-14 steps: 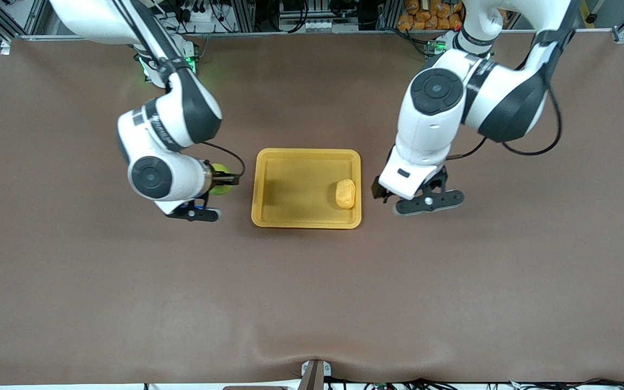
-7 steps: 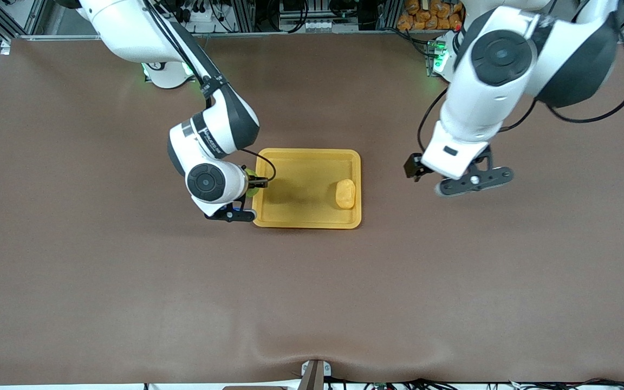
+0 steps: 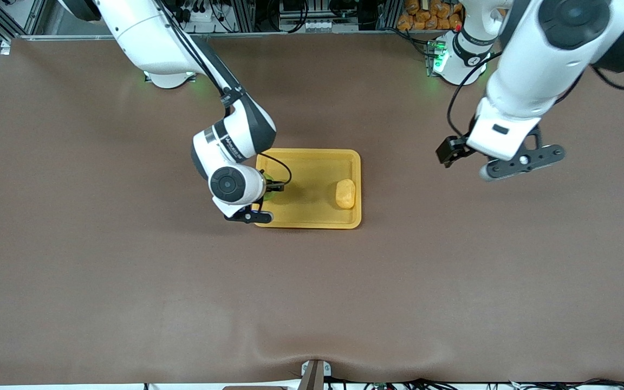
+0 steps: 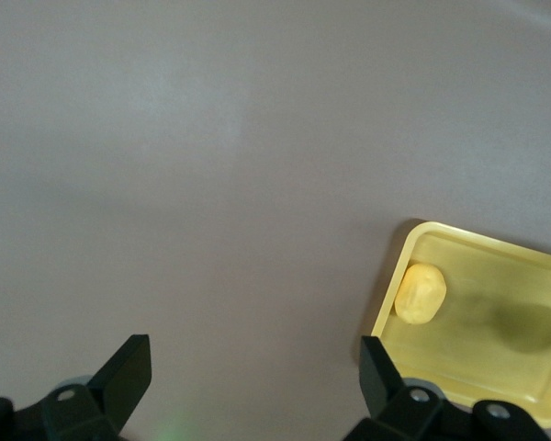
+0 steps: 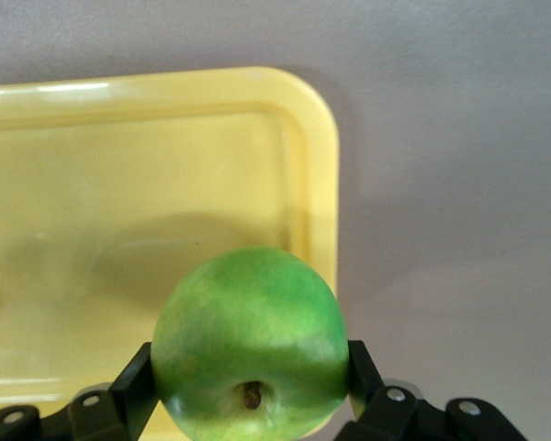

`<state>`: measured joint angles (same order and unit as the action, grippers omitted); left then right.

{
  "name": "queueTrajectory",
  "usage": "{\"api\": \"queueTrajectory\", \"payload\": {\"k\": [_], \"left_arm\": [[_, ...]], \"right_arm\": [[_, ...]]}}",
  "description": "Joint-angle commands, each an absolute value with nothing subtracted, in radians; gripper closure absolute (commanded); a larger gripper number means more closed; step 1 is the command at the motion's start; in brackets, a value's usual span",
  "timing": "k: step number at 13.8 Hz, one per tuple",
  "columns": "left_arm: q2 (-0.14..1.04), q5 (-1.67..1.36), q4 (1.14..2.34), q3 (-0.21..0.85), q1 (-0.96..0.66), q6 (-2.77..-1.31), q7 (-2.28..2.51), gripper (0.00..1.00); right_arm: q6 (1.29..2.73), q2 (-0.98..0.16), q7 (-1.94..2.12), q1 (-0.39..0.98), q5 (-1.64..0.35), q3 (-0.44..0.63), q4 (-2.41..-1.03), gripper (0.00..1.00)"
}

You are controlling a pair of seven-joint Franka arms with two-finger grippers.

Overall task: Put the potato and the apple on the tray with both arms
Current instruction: 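Withdraw the left gripper while the right gripper carries the apple over the tray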

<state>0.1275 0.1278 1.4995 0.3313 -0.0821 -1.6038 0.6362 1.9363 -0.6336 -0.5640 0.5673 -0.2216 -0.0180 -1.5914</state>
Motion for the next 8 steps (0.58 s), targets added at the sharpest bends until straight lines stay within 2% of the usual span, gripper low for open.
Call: {"api": "queueTrajectory", "payload": {"k": [1,4,8], "left_arm": [[0.066,0.065,1.516,0.333,-0.025,-1.576,0.537,0.0],[0.029,0.054,1.516,0.33,0.027,-1.548,0.467,0.0],[-0.008,0.029,1.528,0.2,-0.023,-1.549,0.353,0.0]], "right_arm": [[1.959,-0.647,-0.591,0.601,-0.242,-0.008,-1.589,0.91],[1.983,-0.666,-0.612,0.612,-0.242,-0.006,-1.589,0.88],[1.987,-0.676,-0.621,0.618,-0.232,-0.006,-1.595,0.78]]}}
